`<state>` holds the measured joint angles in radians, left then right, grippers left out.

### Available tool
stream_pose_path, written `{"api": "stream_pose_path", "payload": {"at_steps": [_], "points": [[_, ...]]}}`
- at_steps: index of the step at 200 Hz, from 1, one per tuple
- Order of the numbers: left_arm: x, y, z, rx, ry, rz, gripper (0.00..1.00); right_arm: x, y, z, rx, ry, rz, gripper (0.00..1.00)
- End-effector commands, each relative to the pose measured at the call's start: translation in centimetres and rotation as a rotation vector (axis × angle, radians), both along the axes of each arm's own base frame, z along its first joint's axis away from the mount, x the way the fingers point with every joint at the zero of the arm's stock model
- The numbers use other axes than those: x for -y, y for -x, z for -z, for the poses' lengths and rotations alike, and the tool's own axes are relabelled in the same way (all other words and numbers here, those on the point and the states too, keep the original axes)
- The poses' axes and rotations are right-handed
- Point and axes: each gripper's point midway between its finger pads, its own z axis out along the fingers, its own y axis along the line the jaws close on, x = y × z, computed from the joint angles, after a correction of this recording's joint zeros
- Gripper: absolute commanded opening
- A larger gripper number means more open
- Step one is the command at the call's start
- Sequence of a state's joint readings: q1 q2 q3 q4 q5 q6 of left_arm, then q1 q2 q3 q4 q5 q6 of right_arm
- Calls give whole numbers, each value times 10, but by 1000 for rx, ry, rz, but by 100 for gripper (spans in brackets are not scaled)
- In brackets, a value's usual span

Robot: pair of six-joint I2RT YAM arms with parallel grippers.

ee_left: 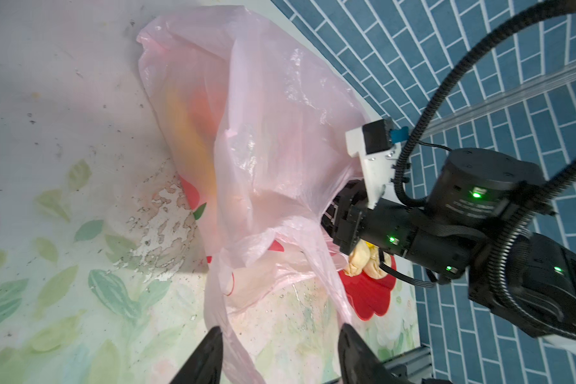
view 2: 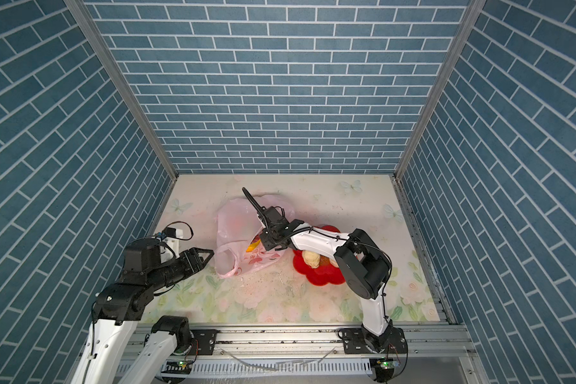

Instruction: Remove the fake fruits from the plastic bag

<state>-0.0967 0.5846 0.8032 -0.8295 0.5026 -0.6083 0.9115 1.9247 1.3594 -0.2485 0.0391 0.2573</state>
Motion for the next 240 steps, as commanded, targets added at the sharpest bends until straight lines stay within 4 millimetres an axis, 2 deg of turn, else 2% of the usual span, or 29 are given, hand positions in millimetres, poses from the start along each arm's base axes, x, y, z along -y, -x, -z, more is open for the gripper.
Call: {"api": "stream_pose_path", "payload": {"at_steps": [1,8,55,104,145,160,181,196,217,240], "points": [[19,15,-3,-45,39,144,58,2,-1,-8,6,-20,15,21],[22,18,-9,-34,44,172,59,1,-1,-8,6,-22,16,21],[31,20,-2,-120,-75,305,63,-3,-2,-6,-5,-40,25,20],[63,20,18,-160,-227,458,64,-4,-3,-5,-9,-41,30,20],[71,14,44,-193,-329,497,63,-4,-3,-6,-9,-43,32,20],[77,8,47,-173,-322,502,57,-4,-2,-7,-8,-44,31,20],[84,0,44,-144,-290,491,35,-3,-3,-7,-6,-44,33,20],[85,-4,42,-126,-273,471,24,-2,-2,-8,-4,-45,34,20],[79,-7,41,-99,-265,403,15,-1,-1,-14,6,-49,32,20],[63,-10,37,-44,-264,288,8,1,3,-21,23,-50,23,21]]}}
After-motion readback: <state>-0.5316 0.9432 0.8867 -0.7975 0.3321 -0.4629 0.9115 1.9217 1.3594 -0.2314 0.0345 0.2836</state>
